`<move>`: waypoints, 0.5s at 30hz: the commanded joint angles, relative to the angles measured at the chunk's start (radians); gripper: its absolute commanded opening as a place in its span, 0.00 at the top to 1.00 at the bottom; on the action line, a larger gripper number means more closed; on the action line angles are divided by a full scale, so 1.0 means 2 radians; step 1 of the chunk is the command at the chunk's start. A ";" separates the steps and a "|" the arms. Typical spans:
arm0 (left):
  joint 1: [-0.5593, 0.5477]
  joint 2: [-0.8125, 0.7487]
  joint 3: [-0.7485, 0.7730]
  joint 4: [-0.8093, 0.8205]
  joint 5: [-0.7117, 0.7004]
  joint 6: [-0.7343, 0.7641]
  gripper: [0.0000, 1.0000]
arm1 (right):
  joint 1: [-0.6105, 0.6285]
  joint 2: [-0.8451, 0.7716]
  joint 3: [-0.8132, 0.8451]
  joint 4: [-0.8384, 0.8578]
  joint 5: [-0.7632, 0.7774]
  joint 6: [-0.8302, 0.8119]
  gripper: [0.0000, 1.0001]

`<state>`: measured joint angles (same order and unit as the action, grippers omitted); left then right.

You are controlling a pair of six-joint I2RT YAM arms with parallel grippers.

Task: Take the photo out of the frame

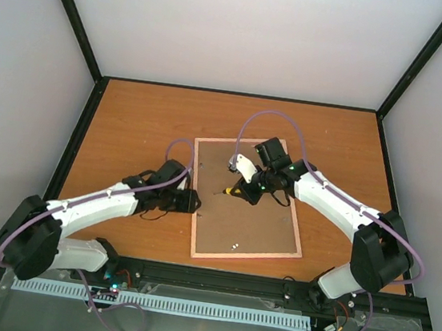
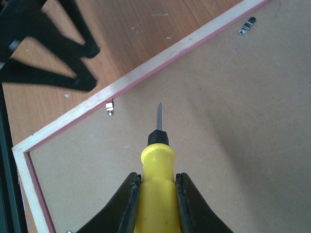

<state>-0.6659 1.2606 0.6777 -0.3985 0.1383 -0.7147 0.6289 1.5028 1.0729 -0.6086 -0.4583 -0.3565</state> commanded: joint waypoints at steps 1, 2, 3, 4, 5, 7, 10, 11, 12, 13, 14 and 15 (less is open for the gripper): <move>-0.046 -0.036 -0.017 -0.040 0.002 -0.048 0.48 | -0.002 0.000 -0.005 0.018 -0.023 -0.008 0.97; -0.054 -0.037 -0.019 -0.046 -0.003 -0.058 0.48 | -0.002 0.000 -0.005 0.018 -0.025 -0.008 0.97; -0.064 -0.038 -0.022 -0.049 -0.008 -0.068 0.48 | -0.002 0.001 -0.005 0.018 -0.027 -0.008 0.97; -0.071 -0.037 -0.025 -0.050 -0.011 -0.079 0.48 | -0.002 0.001 -0.005 0.018 -0.027 -0.008 0.97; -0.081 -0.035 -0.028 -0.049 -0.013 -0.089 0.48 | -0.002 0.000 -0.005 0.018 -0.028 -0.009 0.97; -0.096 -0.024 -0.029 -0.050 -0.019 -0.110 0.49 | -0.001 0.000 -0.006 0.018 -0.028 -0.009 0.97; -0.114 0.001 -0.025 -0.060 -0.031 -0.140 0.50 | -0.002 -0.002 -0.007 0.018 -0.028 -0.008 0.97; -0.122 0.008 -0.024 -0.062 -0.038 -0.148 0.51 | -0.002 -0.003 -0.008 0.019 -0.028 -0.009 0.97; -0.127 0.014 -0.022 -0.062 -0.045 -0.154 0.51 | -0.002 -0.004 -0.009 0.020 -0.027 -0.010 0.97; -0.132 0.018 -0.022 -0.060 -0.048 -0.164 0.52 | -0.001 -0.005 -0.009 0.020 -0.028 -0.010 0.97; -0.135 0.021 -0.024 -0.056 -0.048 -0.169 0.53 | -0.001 -0.005 -0.009 0.019 -0.027 -0.011 0.97; -0.135 0.024 -0.026 -0.052 -0.047 -0.175 0.54 | -0.002 -0.006 -0.008 0.019 -0.026 -0.011 0.97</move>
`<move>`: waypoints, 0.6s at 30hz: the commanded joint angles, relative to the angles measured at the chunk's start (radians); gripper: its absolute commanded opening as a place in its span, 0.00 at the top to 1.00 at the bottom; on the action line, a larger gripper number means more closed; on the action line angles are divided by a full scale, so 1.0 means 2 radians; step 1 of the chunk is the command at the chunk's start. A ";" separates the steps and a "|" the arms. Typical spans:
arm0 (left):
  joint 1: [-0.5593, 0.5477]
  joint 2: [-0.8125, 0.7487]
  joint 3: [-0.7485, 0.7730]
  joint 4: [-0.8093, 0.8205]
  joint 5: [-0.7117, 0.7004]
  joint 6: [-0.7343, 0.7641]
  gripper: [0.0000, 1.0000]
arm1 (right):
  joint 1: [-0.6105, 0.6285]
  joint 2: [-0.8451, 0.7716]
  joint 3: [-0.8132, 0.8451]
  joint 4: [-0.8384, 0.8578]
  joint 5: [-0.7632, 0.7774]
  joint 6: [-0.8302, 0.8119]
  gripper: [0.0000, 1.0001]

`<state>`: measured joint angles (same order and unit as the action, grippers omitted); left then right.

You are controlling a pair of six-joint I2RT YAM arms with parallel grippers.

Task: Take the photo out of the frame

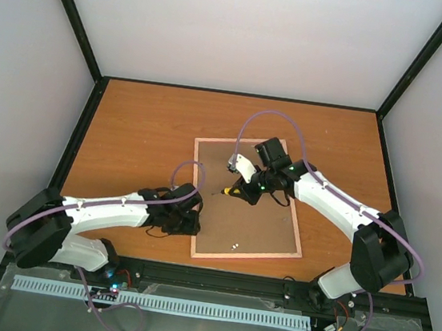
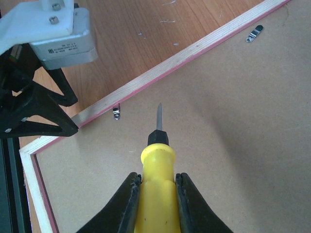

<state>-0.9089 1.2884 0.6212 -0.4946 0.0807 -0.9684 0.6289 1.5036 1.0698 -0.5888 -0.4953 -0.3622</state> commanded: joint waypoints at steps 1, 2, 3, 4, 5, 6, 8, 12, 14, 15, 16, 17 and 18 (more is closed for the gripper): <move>-0.015 0.013 0.001 -0.002 -0.018 -0.052 0.55 | -0.002 -0.007 -0.006 0.009 -0.008 -0.007 0.97; -0.015 0.014 0.000 -0.001 -0.019 -0.057 0.56 | -0.002 -0.009 -0.007 0.009 -0.009 -0.006 0.97; -0.015 0.015 -0.002 0.000 -0.021 -0.061 0.60 | -0.002 -0.010 -0.008 0.010 -0.011 -0.005 0.97; -0.015 0.015 -0.003 -0.003 -0.025 -0.068 0.63 | -0.002 -0.011 -0.010 0.012 -0.014 -0.004 0.97; -0.015 0.014 -0.004 -0.005 -0.028 -0.075 0.65 | -0.002 -0.012 -0.011 0.012 -0.017 -0.002 0.97; -0.015 0.013 -0.006 -0.005 -0.030 -0.079 0.66 | -0.002 -0.011 -0.011 0.011 -0.020 -0.001 0.97; -0.015 0.012 -0.011 -0.006 -0.034 -0.087 0.69 | -0.002 -0.007 -0.011 0.010 -0.023 -0.001 0.97; -0.015 0.014 -0.017 -0.007 -0.041 -0.097 0.75 | -0.001 -0.002 -0.008 0.009 -0.025 0.002 0.97; -0.015 0.017 -0.018 -0.006 -0.042 -0.098 0.76 | -0.001 -0.001 -0.010 0.009 -0.027 0.001 0.97; -0.015 0.020 -0.018 -0.004 -0.041 -0.097 0.77 | -0.001 -0.001 -0.011 0.009 -0.028 0.001 0.97; -0.015 0.022 -0.019 -0.002 -0.041 -0.096 0.78 | -0.001 -0.001 -0.012 0.009 -0.029 0.001 0.97; -0.015 0.024 -0.019 0.000 -0.041 -0.095 0.79 | -0.001 -0.001 -0.012 0.009 -0.032 0.000 0.97; -0.015 0.026 -0.020 0.002 -0.042 -0.096 0.80 | 0.000 0.001 -0.013 0.008 -0.037 0.000 0.97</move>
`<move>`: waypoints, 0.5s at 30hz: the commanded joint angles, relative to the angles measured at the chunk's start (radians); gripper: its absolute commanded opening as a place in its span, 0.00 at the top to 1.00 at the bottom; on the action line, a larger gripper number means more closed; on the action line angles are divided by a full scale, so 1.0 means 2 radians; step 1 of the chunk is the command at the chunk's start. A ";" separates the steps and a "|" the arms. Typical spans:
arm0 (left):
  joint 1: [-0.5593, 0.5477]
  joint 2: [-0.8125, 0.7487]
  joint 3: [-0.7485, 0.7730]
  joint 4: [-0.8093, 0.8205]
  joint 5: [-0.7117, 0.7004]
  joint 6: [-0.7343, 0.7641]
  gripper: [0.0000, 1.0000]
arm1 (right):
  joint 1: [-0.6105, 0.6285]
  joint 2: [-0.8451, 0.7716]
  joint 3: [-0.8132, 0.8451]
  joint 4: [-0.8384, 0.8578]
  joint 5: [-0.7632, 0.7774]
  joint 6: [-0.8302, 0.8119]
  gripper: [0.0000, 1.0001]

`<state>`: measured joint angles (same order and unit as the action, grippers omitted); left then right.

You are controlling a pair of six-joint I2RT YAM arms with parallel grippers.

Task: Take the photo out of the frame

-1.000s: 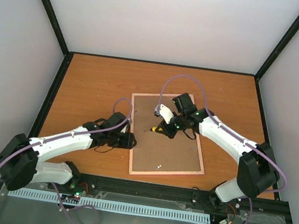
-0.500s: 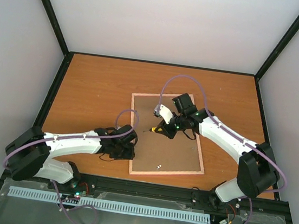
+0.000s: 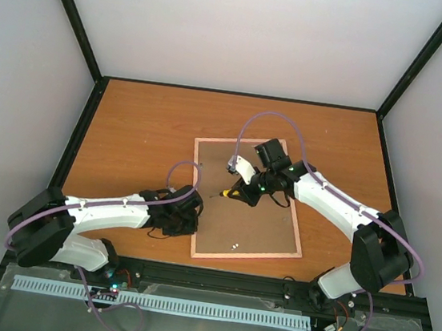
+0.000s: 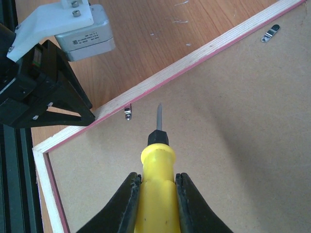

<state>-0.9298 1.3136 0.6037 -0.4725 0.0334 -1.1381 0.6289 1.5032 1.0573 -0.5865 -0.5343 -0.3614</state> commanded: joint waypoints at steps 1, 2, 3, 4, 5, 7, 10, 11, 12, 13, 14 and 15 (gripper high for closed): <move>-0.004 0.015 -0.013 -0.007 -0.018 -0.011 0.81 | 0.000 0.003 -0.007 0.004 -0.023 -0.001 0.97; -0.004 0.015 -0.016 -0.003 -0.018 -0.012 0.82 | 0.001 0.006 -0.006 0.000 -0.031 -0.003 0.97; -0.004 0.015 -0.020 0.003 -0.017 -0.012 0.84 | 0.002 0.009 -0.005 -0.004 -0.042 -0.005 0.97; -0.004 0.014 -0.024 0.007 -0.017 -0.012 0.86 | 0.004 0.012 -0.005 -0.007 -0.051 -0.007 0.97; -0.004 0.013 -0.027 0.012 -0.017 -0.013 0.87 | 0.007 0.016 -0.004 -0.010 -0.057 -0.009 0.97; -0.004 0.010 -0.035 0.020 -0.016 -0.016 0.89 | 0.017 0.023 -0.003 -0.017 -0.066 -0.016 0.97; -0.004 0.007 -0.044 0.028 -0.013 -0.020 0.92 | 0.035 0.035 0.000 -0.021 -0.060 -0.022 0.97; -0.004 0.005 -0.045 0.029 -0.012 -0.020 0.93 | 0.041 0.040 0.003 -0.023 -0.059 -0.023 0.97; -0.004 0.005 -0.046 0.028 -0.012 -0.021 0.95 | 0.046 0.045 0.006 -0.026 -0.058 -0.025 0.97; -0.004 0.004 -0.048 0.028 -0.012 -0.021 0.96 | 0.052 0.053 0.009 -0.028 -0.055 -0.025 0.97; -0.004 0.004 -0.049 0.028 -0.013 -0.022 0.97 | 0.056 0.057 0.011 -0.028 -0.051 -0.025 0.97; -0.004 0.003 -0.051 0.029 -0.013 -0.023 0.98 | 0.060 0.061 0.013 -0.028 -0.046 -0.025 0.97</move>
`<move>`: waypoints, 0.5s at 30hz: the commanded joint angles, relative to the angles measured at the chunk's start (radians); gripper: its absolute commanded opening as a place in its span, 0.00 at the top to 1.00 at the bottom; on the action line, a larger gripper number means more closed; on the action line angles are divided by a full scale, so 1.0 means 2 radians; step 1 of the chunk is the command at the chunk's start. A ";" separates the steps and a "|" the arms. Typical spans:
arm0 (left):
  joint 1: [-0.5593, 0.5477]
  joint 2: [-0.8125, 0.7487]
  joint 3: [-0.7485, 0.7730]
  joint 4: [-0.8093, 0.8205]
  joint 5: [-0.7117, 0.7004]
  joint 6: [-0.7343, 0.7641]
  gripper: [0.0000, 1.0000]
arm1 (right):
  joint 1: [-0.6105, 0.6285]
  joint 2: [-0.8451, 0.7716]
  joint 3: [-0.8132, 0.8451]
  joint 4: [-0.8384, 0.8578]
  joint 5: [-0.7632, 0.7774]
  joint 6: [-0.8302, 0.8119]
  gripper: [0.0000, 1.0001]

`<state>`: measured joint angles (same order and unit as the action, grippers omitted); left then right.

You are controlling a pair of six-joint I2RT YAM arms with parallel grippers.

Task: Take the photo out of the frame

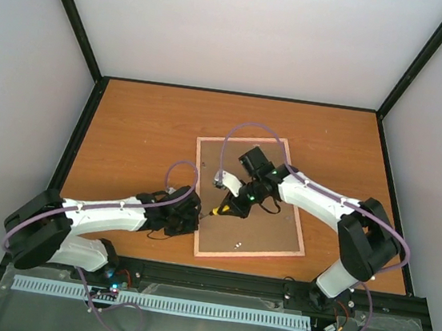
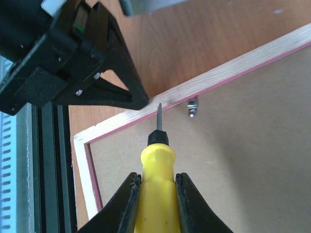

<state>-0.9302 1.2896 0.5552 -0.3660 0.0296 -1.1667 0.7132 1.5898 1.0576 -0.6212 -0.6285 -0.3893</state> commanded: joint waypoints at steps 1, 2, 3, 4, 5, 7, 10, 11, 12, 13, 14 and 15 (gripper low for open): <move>-0.004 0.015 -0.028 -0.024 -0.012 -0.009 0.99 | 0.021 0.021 0.013 -0.010 0.006 -0.010 0.97; -0.004 0.014 -0.030 -0.023 -0.011 -0.009 0.99 | 0.024 0.025 0.014 -0.011 0.011 -0.011 0.97; -0.004 0.015 -0.030 -0.023 -0.011 -0.010 0.99 | 0.025 0.029 0.015 -0.011 0.014 -0.011 0.97; -0.004 0.015 -0.031 -0.023 -0.011 -0.010 0.99 | 0.026 0.031 0.015 -0.012 0.017 -0.011 0.97; -0.004 0.015 -0.031 -0.023 -0.011 -0.011 0.99 | 0.027 0.033 0.016 -0.012 0.019 -0.009 0.97; -0.004 0.013 -0.033 -0.023 -0.012 -0.012 0.99 | 0.028 0.035 0.018 -0.008 0.032 -0.003 0.97; -0.004 0.010 -0.033 -0.024 -0.014 -0.013 0.99 | 0.028 0.035 0.020 0.000 0.069 0.007 0.97; -0.004 0.009 -0.032 -0.026 -0.014 -0.012 0.99 | 0.028 0.034 0.021 0.001 0.078 0.009 0.97; -0.004 0.008 -0.030 -0.028 -0.015 -0.013 0.99 | 0.028 0.033 0.021 0.002 0.081 0.009 0.97; -0.004 0.007 -0.028 -0.031 -0.015 -0.013 0.99 | 0.028 0.032 0.020 0.001 0.080 0.009 0.97; -0.004 0.005 -0.024 -0.031 -0.016 -0.011 0.97 | 0.028 0.030 0.021 -0.005 0.071 0.005 0.97; -0.004 0.001 -0.020 -0.032 -0.017 -0.008 0.91 | 0.028 0.028 0.022 -0.012 0.056 -0.002 0.97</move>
<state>-0.9302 1.2743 0.5354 -0.3374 0.0269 -1.1790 0.7612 1.6390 1.0851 -0.6479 -0.5678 -0.3843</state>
